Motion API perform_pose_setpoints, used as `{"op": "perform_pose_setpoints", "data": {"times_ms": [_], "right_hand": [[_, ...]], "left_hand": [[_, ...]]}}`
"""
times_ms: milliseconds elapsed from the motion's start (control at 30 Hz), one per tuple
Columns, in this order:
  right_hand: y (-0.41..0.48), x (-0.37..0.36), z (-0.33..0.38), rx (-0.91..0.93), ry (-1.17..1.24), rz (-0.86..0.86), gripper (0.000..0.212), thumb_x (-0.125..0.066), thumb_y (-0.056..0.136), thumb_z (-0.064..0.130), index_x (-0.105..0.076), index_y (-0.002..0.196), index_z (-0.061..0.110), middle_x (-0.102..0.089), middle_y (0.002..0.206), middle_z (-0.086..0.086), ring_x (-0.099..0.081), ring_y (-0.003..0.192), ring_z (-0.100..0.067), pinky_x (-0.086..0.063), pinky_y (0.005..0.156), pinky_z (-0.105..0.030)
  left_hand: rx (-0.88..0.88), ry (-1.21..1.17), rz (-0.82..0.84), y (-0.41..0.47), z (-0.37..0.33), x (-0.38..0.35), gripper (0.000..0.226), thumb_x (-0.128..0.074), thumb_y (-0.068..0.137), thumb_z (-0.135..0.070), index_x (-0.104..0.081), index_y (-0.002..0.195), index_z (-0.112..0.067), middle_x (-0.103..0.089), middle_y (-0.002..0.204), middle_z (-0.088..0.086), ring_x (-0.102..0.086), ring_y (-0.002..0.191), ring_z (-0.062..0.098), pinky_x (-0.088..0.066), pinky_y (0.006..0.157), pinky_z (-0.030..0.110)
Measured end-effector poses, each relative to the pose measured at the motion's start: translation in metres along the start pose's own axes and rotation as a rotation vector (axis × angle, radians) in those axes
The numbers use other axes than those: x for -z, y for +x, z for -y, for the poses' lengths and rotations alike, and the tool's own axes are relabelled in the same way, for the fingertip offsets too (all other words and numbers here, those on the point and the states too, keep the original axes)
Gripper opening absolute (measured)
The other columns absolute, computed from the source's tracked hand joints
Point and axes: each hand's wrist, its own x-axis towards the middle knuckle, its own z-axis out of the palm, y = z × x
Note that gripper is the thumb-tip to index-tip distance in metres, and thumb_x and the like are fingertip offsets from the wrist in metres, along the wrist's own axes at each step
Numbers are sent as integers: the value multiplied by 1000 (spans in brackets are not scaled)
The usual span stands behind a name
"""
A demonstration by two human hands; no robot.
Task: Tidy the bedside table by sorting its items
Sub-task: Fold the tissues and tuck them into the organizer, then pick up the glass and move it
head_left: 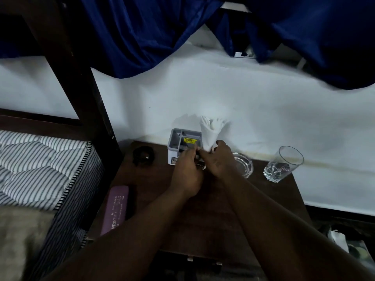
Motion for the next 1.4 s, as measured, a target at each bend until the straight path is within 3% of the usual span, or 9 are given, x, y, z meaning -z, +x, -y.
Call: {"op": "perform_pose_setpoints", "data": {"times_ms": [133, 267, 467, 667, 733, 833, 967, 1200, 1400], "right_hand": [[-12, 15, -2, -9, 24, 60, 120, -68, 50, 79, -42, 144, 9, -63, 130, -11, -61, 120, -30, -52, 97, -45], [-24, 28, -14, 4, 17, 56, 109, -82, 67, 60, -34, 152, 13, -52, 147, -11, -51, 134, -28, -44, 108, -43], [-47, 81, -27, 65, 111, -55, 89, -84, 73, 45, -44, 146, 14, -58, 133, -5, -59, 120, -21, -46, 97, -32], [-61, 140, -52, 94, 199, -115, 54, -79, 81, 39, -57, 127, 19, -65, 116, 0, -65, 101, -16, -54, 82, -28], [-61, 157, -68, 71, 212, -142, 50, -80, 81, 36, -58, 121, 18, -63, 106, 3, -65, 96, -14, -47, 71, -17], [-55, 176, -97, 25, 191, -225, 49, -84, 77, 30, -57, 117, 19, -64, 101, 3, -67, 92, -17, -50, 76, -25], [-38, 187, -132, -37, 157, -279, 61, -86, 72, 19, -55, 125, 15, -65, 110, -5, -68, 97, -23, -52, 84, -32], [1, 183, -161, -56, 142, -215, 100, -92, 66, 17, -37, 149, 13, -51, 141, -11, -59, 120, -25, -49, 102, -38], [22, 175, -176, -49, 167, -135, 88, -92, 66, 17, -45, 140, 15, -57, 135, 2, -62, 119, -24, -49, 105, -45]], "left_hand": [[30, 110, -31, -10, -11, 4, 61, -51, 82, -30, -57, 139, -10, -67, 125, 7, -63, 116, 25, -51, 101, 41], [40, 78, -126, -24, -28, -1, 56, -57, 82, 10, -61, 134, -11, -68, 121, 6, -62, 113, 21, -50, 100, 33], [-41, 10, -101, -36, -67, -22, 56, -56, 85, 11, -64, 132, -17, -69, 121, 2, -67, 109, 14, -55, 100, 36], [-34, 28, 108, -39, -124, -63, 52, -54, 92, 7, -62, 140, -12, -68, 131, 0, -62, 118, 8, -39, 96, 11], [38, -22, 188, -37, -134, -80, 53, -58, 89, 0, -60, 140, -10, -69, 124, -1, -64, 116, 13, -45, 100, 19], [123, -80, 224, -34, -135, -104, 65, -59, 75, -19, -60, 140, -16, -71, 126, 1, -69, 112, 18, -54, 104, 38], [177, -80, 304, -27, -131, -132, 61, -58, 89, 3, -54, 146, -16, -67, 128, -1, -63, 105, 12, -53, 86, 22], [209, 7, 367, 13, -110, -171, 72, -62, 91, -6, -39, 156, -24, -50, 154, -4, -55, 134, 18, -49, 109, 36], [213, -43, 348, 34, -97, -182, 68, -64, 87, -1, -49, 150, -23, -55, 151, -2, -59, 131, 20, -52, 107, 44]]}}
